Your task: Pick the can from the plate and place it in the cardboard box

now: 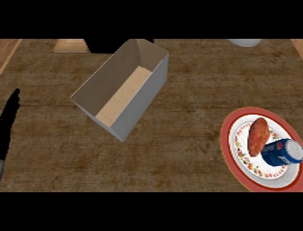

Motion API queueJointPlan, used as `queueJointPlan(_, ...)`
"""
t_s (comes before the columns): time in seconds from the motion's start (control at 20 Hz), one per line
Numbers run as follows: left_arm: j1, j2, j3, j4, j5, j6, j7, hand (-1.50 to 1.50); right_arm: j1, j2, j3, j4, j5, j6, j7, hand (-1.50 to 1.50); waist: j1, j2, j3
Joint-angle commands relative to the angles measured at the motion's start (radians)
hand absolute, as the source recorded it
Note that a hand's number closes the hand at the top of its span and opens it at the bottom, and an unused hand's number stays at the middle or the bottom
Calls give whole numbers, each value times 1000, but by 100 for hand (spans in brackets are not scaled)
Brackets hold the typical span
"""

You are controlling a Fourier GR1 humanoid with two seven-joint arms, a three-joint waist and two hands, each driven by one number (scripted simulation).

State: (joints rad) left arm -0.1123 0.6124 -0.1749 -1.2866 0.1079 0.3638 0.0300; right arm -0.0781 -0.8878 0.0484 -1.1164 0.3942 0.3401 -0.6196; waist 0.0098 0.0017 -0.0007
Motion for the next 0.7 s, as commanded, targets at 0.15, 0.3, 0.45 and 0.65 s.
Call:
queueJointPlan(0.15, 88, -12, 35, -91, -29, -12, 0, 0, -94, 76, 61, -43, 103, 73, 193, -150, 2, -3, 0)
queueJointPlan(0.3, 2, -55, 58, 6, -65, -37, 9, 0, -49, 67, 43, -8, 167, 49, 132, -150, -10, -2, 1)
queueJointPlan(0.45, -43, -70, 71, -10, -103, -49, 72, 0, -111, 131, 49, 61, 222, 28, 113, -150, -9, -1, 1)
queueJointPlan(0.65, 96, -88, 126, -60, -90, -92, -23, 0, -86, 170, 18, -47, 219, 79, 191, -150, -7, -3, 0)
